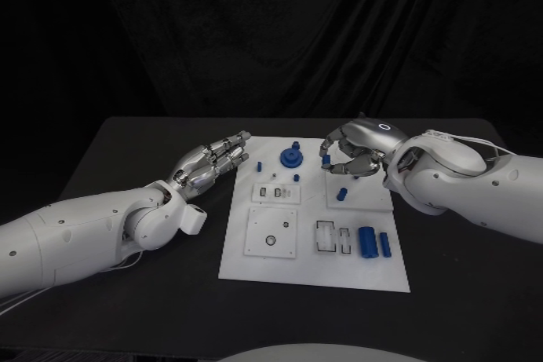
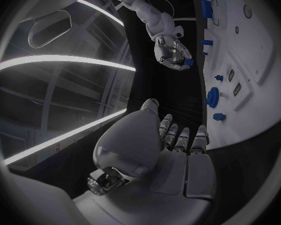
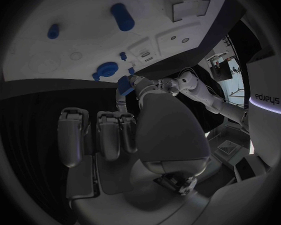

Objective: Assemble the parts on the task board

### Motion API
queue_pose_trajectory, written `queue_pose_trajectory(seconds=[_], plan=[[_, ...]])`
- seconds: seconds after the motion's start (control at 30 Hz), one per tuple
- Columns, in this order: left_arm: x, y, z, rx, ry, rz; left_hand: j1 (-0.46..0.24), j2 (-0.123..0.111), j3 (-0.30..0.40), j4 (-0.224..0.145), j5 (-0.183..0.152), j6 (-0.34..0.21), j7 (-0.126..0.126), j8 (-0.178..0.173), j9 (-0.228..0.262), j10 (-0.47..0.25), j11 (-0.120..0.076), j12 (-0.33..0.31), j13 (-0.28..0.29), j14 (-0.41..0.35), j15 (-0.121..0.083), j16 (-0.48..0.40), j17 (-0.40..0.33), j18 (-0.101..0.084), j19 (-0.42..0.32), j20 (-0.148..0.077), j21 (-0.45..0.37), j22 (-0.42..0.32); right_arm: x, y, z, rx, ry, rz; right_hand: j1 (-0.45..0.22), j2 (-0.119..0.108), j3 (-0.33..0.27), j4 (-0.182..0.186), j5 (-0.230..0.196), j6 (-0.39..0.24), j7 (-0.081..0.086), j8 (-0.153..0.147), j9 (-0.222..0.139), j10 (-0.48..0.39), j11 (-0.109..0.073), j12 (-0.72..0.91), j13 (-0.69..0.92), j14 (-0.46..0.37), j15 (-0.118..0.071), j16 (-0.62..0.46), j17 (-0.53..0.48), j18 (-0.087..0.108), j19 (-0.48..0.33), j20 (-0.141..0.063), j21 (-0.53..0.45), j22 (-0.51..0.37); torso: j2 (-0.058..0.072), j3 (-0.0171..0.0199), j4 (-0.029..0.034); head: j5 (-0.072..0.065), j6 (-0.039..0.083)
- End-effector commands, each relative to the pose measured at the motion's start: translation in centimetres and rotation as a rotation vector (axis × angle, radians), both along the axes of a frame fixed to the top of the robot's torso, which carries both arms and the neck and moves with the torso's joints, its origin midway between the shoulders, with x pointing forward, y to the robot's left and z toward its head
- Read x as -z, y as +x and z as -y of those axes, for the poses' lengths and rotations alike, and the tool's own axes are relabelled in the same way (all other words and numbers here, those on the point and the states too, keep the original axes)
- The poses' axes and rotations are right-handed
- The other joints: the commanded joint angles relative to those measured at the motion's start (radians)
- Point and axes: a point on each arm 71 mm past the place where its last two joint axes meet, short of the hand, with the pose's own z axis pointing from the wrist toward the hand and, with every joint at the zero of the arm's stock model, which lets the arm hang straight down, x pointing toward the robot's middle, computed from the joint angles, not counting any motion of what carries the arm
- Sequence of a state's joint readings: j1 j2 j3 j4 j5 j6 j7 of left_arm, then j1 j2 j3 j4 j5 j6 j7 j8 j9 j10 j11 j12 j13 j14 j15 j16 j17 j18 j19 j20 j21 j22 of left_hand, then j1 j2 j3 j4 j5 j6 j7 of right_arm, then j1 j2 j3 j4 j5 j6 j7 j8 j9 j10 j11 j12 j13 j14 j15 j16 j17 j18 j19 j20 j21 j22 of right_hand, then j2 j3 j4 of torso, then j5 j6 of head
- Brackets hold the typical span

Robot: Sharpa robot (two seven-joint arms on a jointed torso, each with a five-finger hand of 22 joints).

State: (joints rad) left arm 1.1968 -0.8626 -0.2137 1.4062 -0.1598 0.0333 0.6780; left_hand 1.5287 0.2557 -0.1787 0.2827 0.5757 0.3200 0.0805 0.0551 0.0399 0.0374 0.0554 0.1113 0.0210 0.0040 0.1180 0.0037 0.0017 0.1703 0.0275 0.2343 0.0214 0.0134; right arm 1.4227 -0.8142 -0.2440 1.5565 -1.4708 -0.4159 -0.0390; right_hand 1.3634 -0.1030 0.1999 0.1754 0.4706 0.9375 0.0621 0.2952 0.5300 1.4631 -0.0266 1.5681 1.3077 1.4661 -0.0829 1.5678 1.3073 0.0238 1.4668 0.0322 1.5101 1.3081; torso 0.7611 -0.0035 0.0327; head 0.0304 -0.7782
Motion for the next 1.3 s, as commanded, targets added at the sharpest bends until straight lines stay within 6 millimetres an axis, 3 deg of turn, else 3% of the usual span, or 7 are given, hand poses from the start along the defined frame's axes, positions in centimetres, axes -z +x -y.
queue_pose_trajectory(seconds=[0.03, 0.37, 0.6, 1.3], plan=[[0.0, -0.1, 0.3, 0.017, -0.015, 0.009, 0.002, -0.004, 0.006, 0.001, 0.002, 0.002, 0.007, 0.005, 0.000, 0.000, 0.009, 0.002, 0.001, -0.002, 0.007, -0.003, -0.001, 0.010, 0.001, 0.009, 0.004, 0.001, 0.5, -0.3, -1.3, -0.027, -0.016, -0.029, -0.001, 0.009, -0.002, 0.005, 0.004, 0.005, -0.003, 0.000, 0.097, 0.108, 0.004, 0.003, 0.263, 0.105, 0.006, 0.003, 0.263, -0.006, 0.061, 0.004, -0.003, 0.240, 0.001, 0.0010, 0.0005, -0.002, -0.003], [0.0, 0.0, 0.5, 0.023, -0.014, 0.006, 0.002, -0.004, 0.007, 0.001, 0.002, 0.002, 0.007, 0.005, 0.000, 0.000, 0.009, 0.002, 0.001, -0.003, 0.007, -0.003, -0.001, 0.010, 0.001, 0.009, 0.004, 0.001, 3.0, -0.8, -4.7, -0.099, -0.054, -0.111, -0.002, 0.011, -0.001, 0.007, 0.004, 0.001, 0.001, -0.003, 0.100, 0.108, 0.006, 0.003, 0.263, 0.105, 0.008, 0.003, 0.263, -0.005, 0.056, 0.005, -0.009, 0.237, 0.004, 0.0018, -0.0002, 0.002, -0.009], [0.0, 0.0, 0.6, 0.025, -0.015, 0.004, 0.002, -0.004, 0.007, 0.001, 0.002, 0.002, 0.007, 0.005, 0.000, 0.000, 0.009, 0.002, 0.001, -0.003, 0.007, -0.003, -0.001, 0.010, 0.001, 0.009, 0.004, 0.001, 4.2, -0.9, -5.9, -0.116, -0.069, -0.142, -0.002, 0.011, -0.001, 0.007, 0.004, 0.000, 0.001, -0.004, 0.101, 0.108, 0.007, 0.003, 0.263, 0.105, 0.008, 0.003, 0.263, -0.004, 0.054, 0.005, -0.012, 0.236, 0.004, 0.0022, -0.0008, 0.002, -0.014], [0.1, 0.0, 0.7, 0.029, -0.014, 0.000, 0.002, -0.004, 0.007, 0.001, 0.002, 0.002, 0.007, 0.005, 0.000, 0.000, 0.009, 0.002, 0.001, -0.003, 0.007, -0.003, -0.001, 0.010, 0.001, 0.009, 0.004, 0.001, 4.7, 0.0, -6.3, -0.093, -0.079, -0.141, 0.002, 0.011, 0.001, 0.006, 0.005, 0.000, 0.003, -0.005, 0.104, 0.108, 0.010, 0.003, 0.263, 0.105, 0.011, 0.003, 0.263, -0.003, 0.051, 0.007, -0.017, 0.235, 0.003, 0.0010, -0.0011, 0.002, -0.023]])
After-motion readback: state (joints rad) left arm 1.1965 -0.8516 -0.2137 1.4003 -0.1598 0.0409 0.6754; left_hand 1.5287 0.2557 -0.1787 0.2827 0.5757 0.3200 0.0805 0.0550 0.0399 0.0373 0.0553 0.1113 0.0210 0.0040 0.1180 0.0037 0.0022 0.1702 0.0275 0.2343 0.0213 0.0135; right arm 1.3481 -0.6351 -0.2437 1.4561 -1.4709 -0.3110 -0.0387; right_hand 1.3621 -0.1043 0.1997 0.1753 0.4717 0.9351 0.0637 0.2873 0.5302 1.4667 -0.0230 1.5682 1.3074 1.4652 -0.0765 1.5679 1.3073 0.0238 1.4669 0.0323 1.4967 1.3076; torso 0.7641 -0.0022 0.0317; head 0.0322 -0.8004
